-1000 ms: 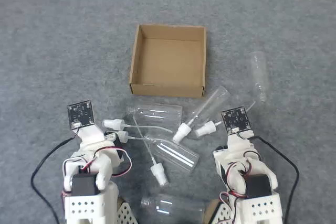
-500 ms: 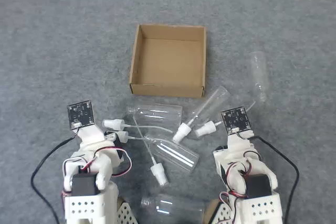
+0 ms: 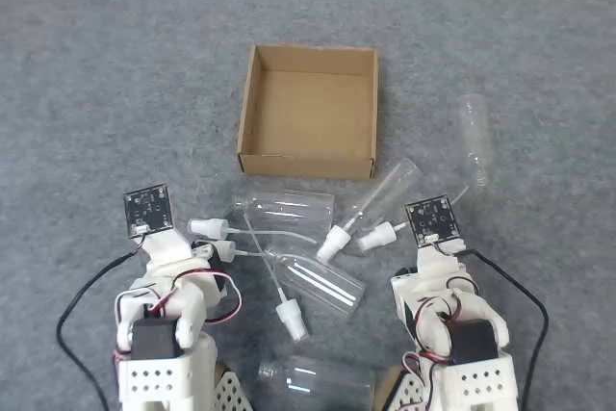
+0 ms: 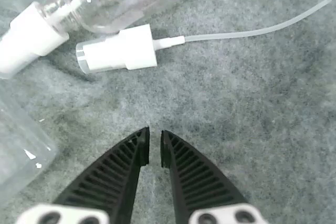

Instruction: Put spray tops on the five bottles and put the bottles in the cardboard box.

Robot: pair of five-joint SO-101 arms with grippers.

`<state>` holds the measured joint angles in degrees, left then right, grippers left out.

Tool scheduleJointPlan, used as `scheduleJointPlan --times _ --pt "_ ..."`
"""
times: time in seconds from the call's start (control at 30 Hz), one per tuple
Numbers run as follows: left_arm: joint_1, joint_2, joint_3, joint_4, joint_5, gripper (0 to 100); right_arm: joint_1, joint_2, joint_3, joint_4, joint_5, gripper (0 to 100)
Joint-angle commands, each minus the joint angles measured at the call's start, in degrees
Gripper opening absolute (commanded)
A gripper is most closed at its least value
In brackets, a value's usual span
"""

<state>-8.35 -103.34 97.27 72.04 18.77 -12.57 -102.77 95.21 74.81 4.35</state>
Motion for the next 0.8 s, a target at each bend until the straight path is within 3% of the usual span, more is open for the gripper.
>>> scheduleJointPlan --times 0.0,0.77 --pt "-0.09 -0.97 -0.75 0.26 -0.44 1 0.4 -1.19 1.23 0.4 -0.35 0.7" --pt "0.44 -0.97 -0.75 0.26 -0.44 1 0.31 -1.19 1.23 0.4 -0.35 0.7"
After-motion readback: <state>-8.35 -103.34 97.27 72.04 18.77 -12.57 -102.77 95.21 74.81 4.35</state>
